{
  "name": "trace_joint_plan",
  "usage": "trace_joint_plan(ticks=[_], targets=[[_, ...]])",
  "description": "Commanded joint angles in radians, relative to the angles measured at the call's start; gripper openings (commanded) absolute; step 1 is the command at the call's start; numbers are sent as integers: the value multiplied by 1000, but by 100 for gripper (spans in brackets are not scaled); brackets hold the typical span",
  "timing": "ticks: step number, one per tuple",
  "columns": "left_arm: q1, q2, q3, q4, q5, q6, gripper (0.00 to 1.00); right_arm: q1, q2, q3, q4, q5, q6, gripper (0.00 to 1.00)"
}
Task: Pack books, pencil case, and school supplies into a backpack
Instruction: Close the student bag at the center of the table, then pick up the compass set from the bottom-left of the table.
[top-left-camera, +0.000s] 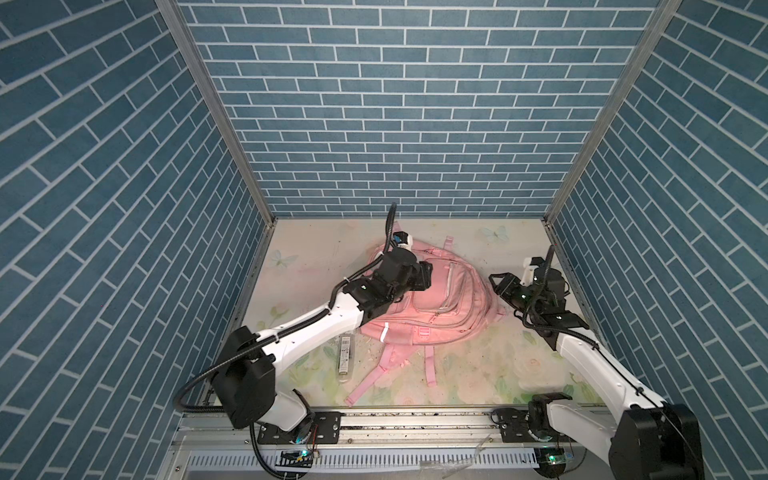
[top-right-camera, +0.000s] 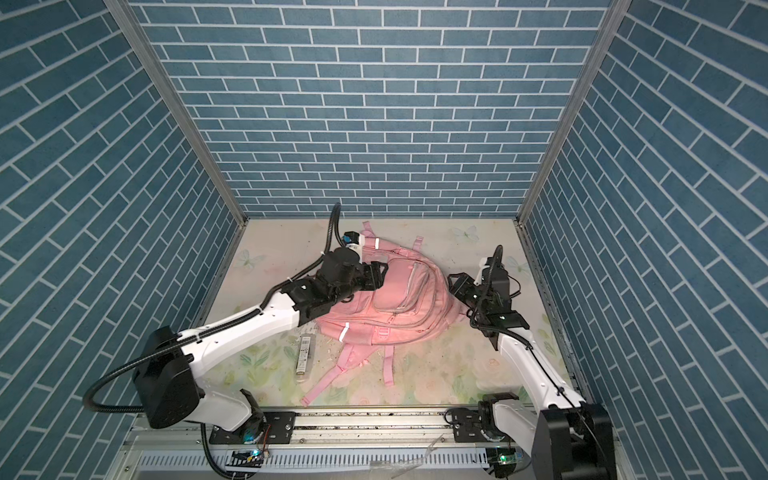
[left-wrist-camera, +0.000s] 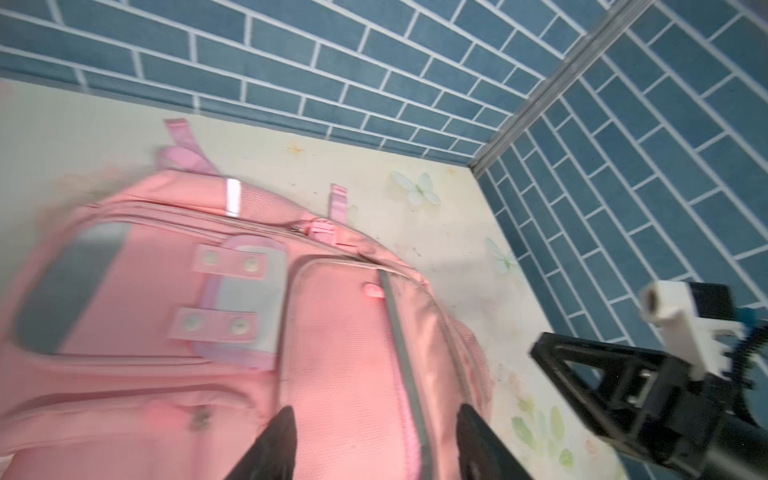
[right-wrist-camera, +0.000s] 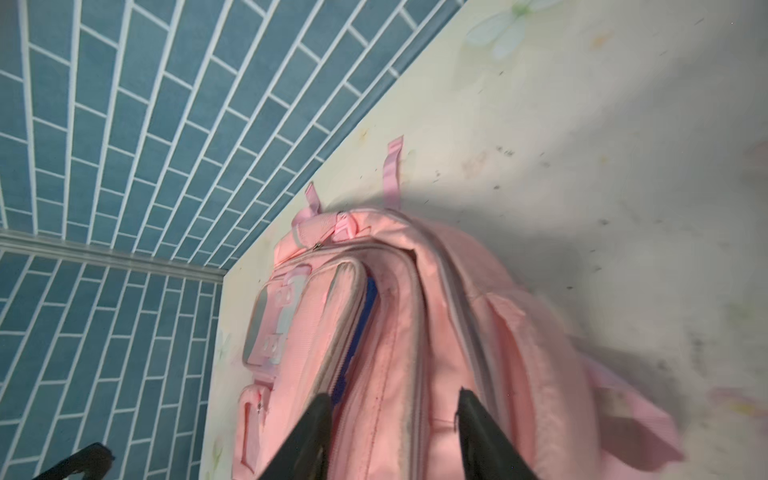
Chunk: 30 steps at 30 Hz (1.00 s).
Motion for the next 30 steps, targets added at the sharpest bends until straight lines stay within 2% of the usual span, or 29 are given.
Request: trace_joint_plan(ticks=[1,3,6,13,19,25,30], targets=[[109,-53,-47,-344,4,78,66,-24,-59,-7,-115,29,-115,56],[173,-102,-134,-416,7,81,67,-24,-77,2,-130,35,-142,58],[222,-175,-250,-466,18,66,68,-25,-82,7,-128,26,-153,60],[280,-221,-454,-502,32,11,73,-24,-68,-13,-94,4,-148,62],[284,-215,-493,-489,29,-47,75,-24,-82,-35,-87,12,-146,62],[281,-213,-610,-395,115,-133,76,-24,-78,-47,-71,14,-139,62],[263,-230,-654,-363,95,-167,75,-24,-61,-45,-59,4,-137,62]])
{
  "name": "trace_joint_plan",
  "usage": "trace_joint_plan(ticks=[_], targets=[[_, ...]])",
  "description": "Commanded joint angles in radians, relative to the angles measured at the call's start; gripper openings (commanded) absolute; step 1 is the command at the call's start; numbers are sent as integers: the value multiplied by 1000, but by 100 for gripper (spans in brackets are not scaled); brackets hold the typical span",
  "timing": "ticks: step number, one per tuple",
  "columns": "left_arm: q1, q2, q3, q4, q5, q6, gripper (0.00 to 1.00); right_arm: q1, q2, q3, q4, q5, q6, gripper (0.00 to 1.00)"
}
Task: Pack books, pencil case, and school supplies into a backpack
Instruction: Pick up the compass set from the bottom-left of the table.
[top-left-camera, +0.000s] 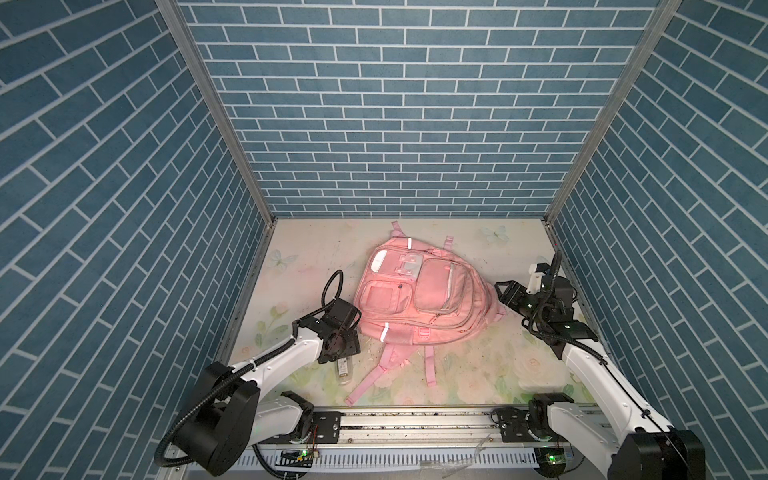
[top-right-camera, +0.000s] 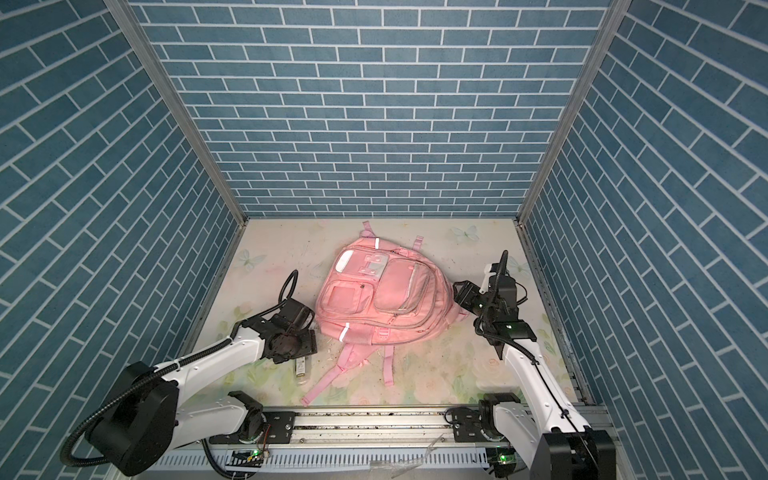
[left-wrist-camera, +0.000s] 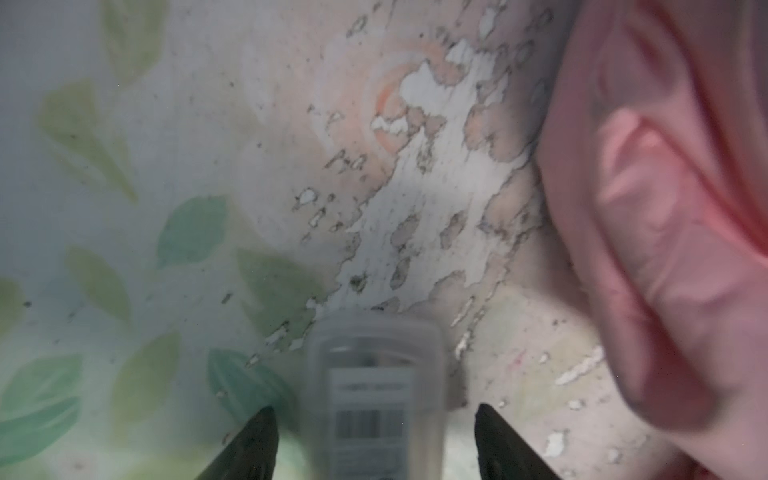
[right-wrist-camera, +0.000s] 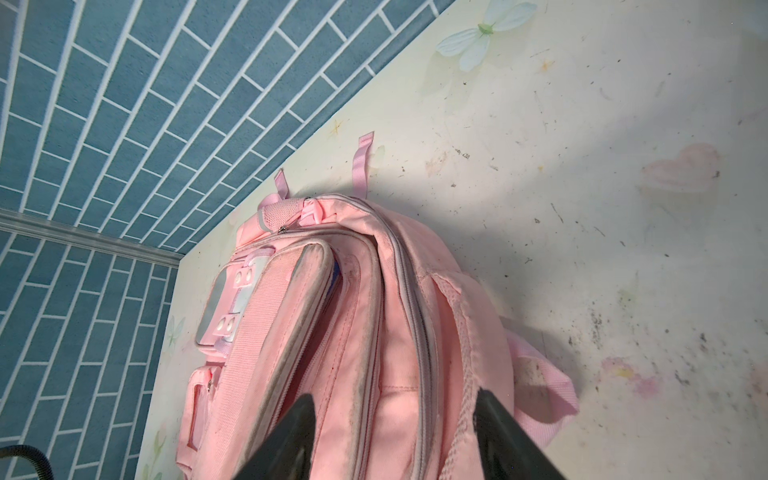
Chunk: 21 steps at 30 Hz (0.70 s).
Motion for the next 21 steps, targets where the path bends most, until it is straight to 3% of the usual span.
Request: trace_joint_plan(ticks=[1,6,16,21], targets=[[-7,11,-37,26,6,-51,75,-2,12,-5,22,-5,-17,62],[-17,46,-45,45,14,-49,67,-2,20,-3,29,-13,-12,62],[-19,-59,-49,54,18,-61,36,-2,21,12,32,-35,-12,61],[-19,-65,-23,32,17,-56,34,-2,23,29,27,-52,-9,61]])
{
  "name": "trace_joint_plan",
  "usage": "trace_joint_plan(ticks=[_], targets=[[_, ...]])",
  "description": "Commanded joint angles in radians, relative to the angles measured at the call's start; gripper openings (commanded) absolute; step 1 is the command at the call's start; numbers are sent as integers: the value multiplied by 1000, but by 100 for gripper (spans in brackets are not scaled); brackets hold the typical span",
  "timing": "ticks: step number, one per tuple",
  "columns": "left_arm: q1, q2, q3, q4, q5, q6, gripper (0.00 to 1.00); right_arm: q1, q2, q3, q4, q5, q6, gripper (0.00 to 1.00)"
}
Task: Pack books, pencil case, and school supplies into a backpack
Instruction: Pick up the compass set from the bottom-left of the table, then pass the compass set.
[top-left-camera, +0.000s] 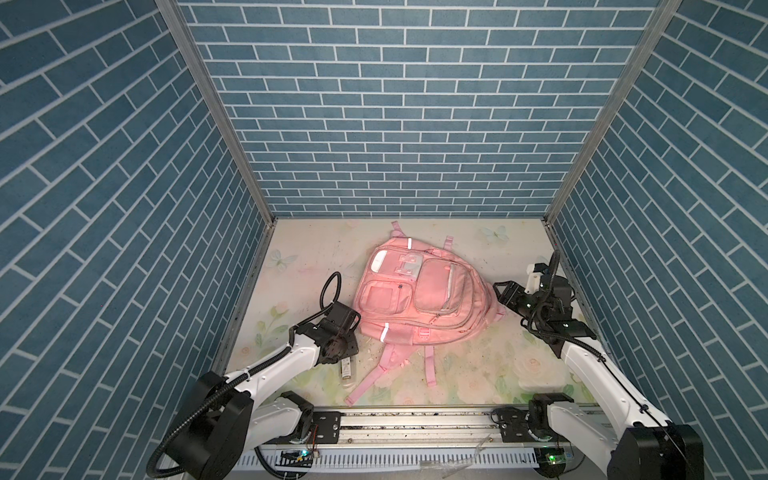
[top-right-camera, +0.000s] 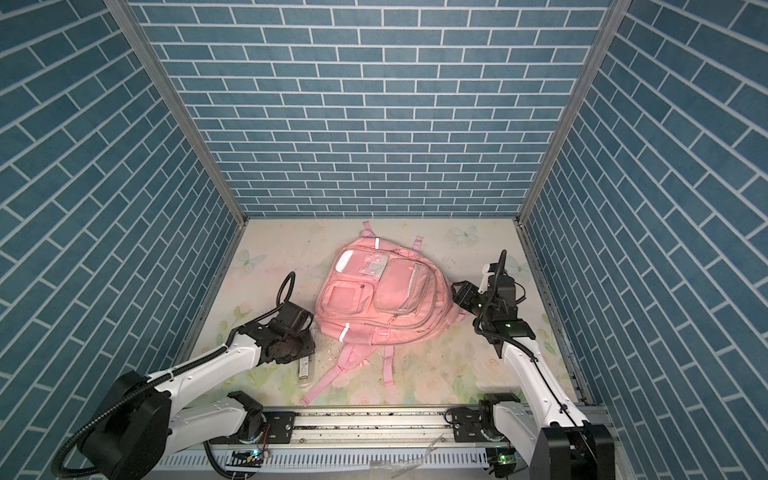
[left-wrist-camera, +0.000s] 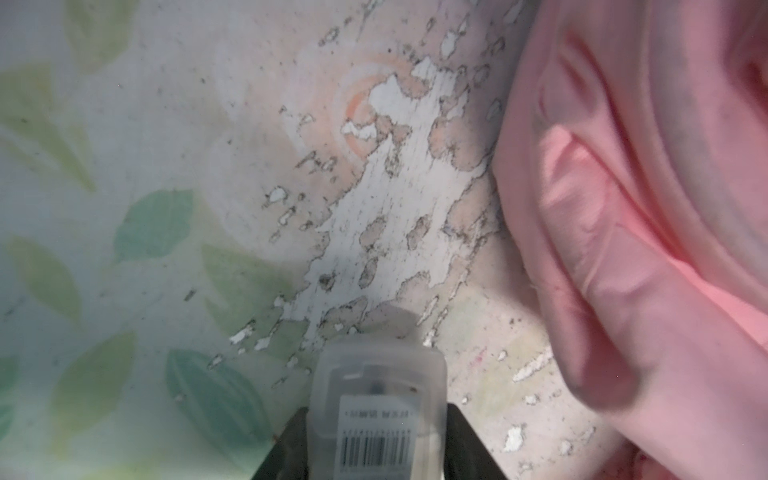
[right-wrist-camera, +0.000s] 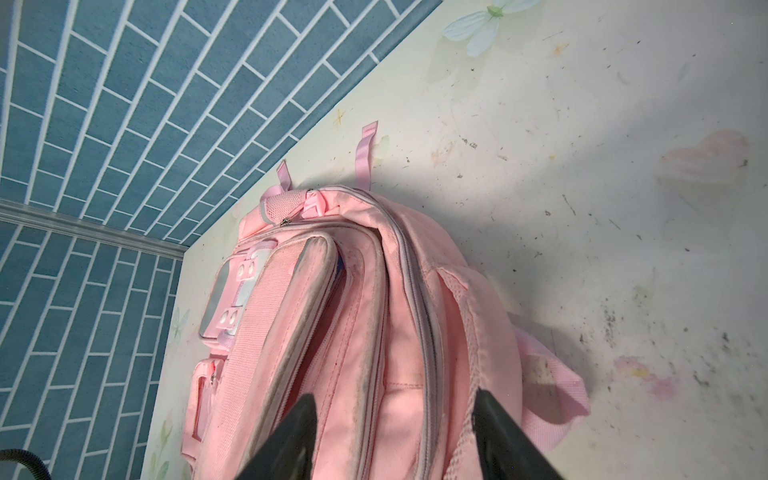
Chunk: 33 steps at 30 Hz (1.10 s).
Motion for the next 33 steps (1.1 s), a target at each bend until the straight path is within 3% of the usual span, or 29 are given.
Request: trace_joint_plan(ticks=[1,7,13,19,26,33], targets=[[-3,-27,35,-44,-12,-6,34,-2,-3,32,17,-32,-10,60],[-1,-138,251,-140,-45,14,34,55,-74,36,137,-128,-30,57],[-2,-32,502,-62,-8,49,33,391,-62,74,325,-21,-131,56],[-24,78,659,84,47,2,33,644,132,133,510,71,-160,61],[-102,109,691,181,14,-61,33,728,368,278,565,40,-125,63],[-127,110,678,214,1,-82,33,737,453,337,515,37,-98,61]])
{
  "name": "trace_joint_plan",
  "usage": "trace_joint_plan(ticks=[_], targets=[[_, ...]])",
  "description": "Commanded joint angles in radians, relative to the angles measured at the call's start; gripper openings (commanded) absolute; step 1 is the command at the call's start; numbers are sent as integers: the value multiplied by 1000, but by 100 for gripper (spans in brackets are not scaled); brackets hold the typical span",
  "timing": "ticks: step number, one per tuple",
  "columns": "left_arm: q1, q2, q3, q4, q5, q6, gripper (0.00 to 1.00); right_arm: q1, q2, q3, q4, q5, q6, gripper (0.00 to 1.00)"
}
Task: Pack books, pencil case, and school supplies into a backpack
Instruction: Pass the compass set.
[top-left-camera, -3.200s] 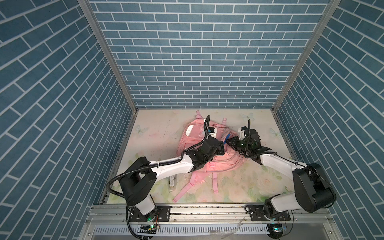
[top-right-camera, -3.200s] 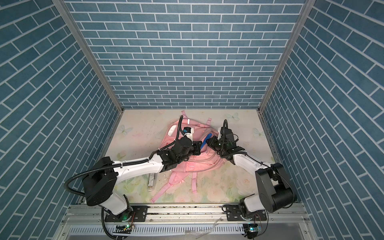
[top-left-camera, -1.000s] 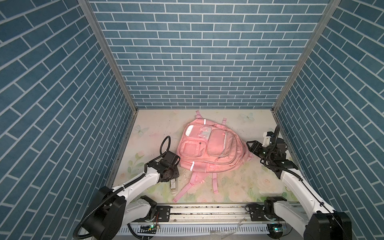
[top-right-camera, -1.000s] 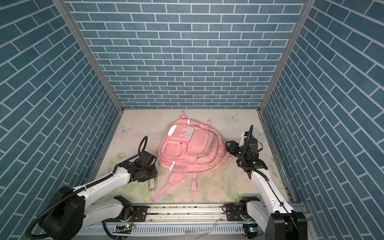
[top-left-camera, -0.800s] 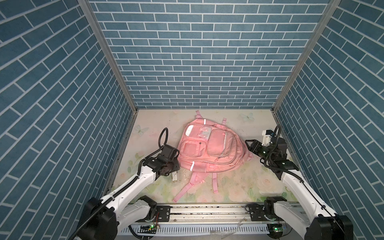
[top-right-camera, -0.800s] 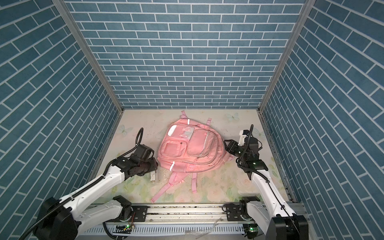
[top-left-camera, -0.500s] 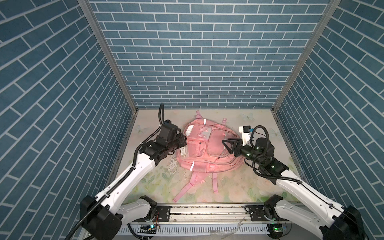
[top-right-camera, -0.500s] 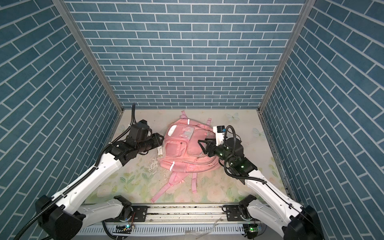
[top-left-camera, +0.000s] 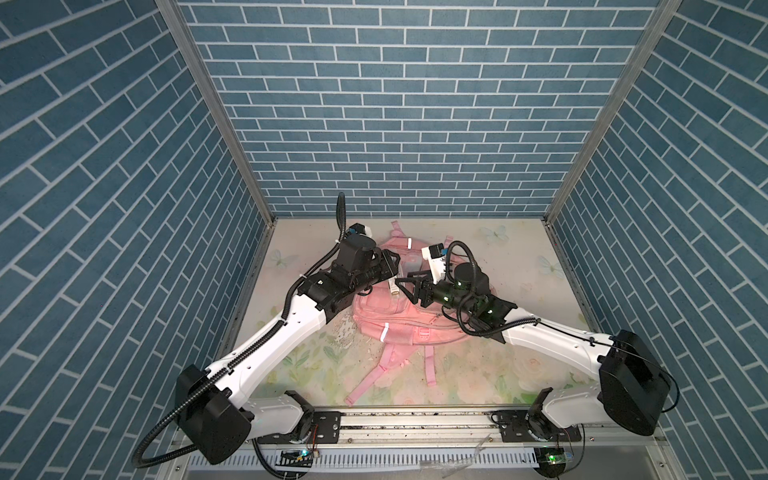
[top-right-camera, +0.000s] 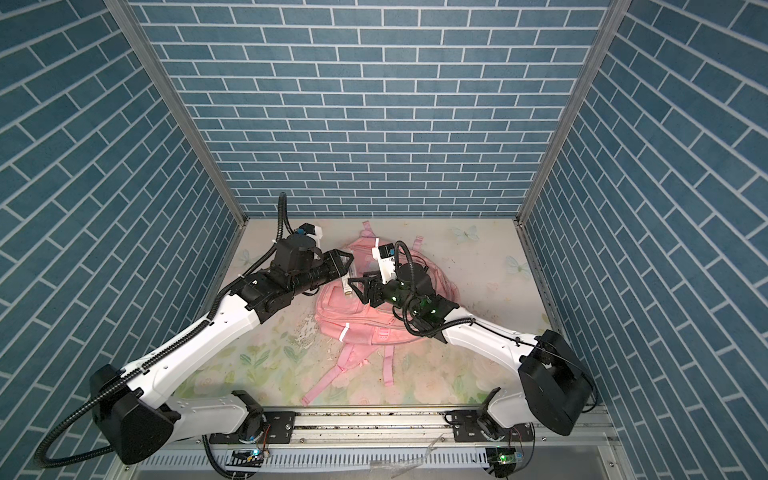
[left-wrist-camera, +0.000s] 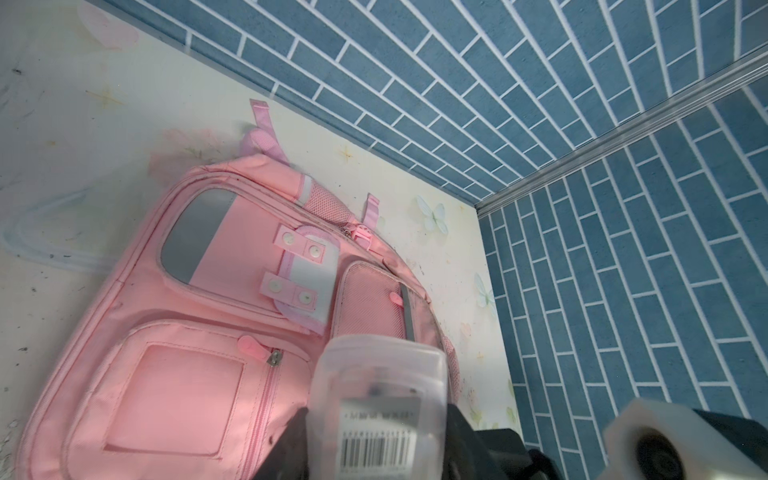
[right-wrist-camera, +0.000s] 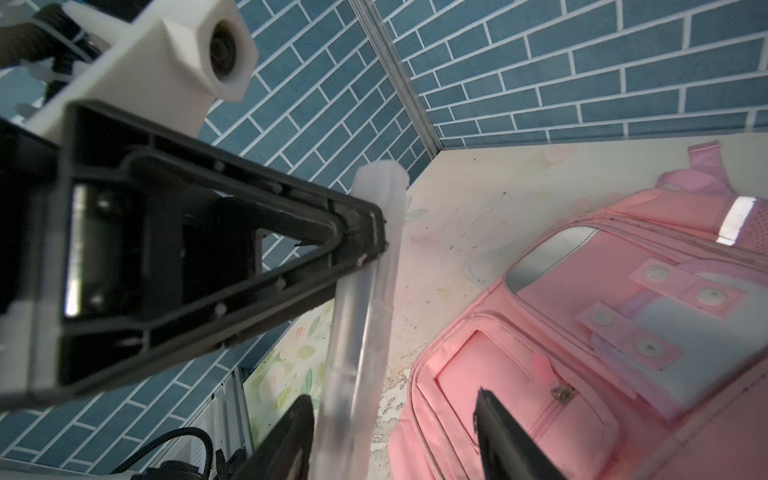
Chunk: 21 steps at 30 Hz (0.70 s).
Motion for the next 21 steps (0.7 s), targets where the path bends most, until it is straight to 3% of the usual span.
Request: trace_joint_plan(ticks=[1,4,7,11,17,21], targets=[[-9,-2,11,46,-30,-23,33,5,25,24,29,-15,19,59],[-11,-2,5,56,-35,-24,33,5,47,27,47,-48,41,52],[-12,-4,-5,72,-44,-23,34,4,56,27,63,-81,58,35],[-12,-15,0,72,-72,17,55,-12,26,4,71,-81,95,16],[-34,-74,15,42,-209,139,62,-159,-84,-134,117,-111,232,9],[-112,-64,14,50,-264,214,63,-305,-205,-191,-11,-127,227,8]])
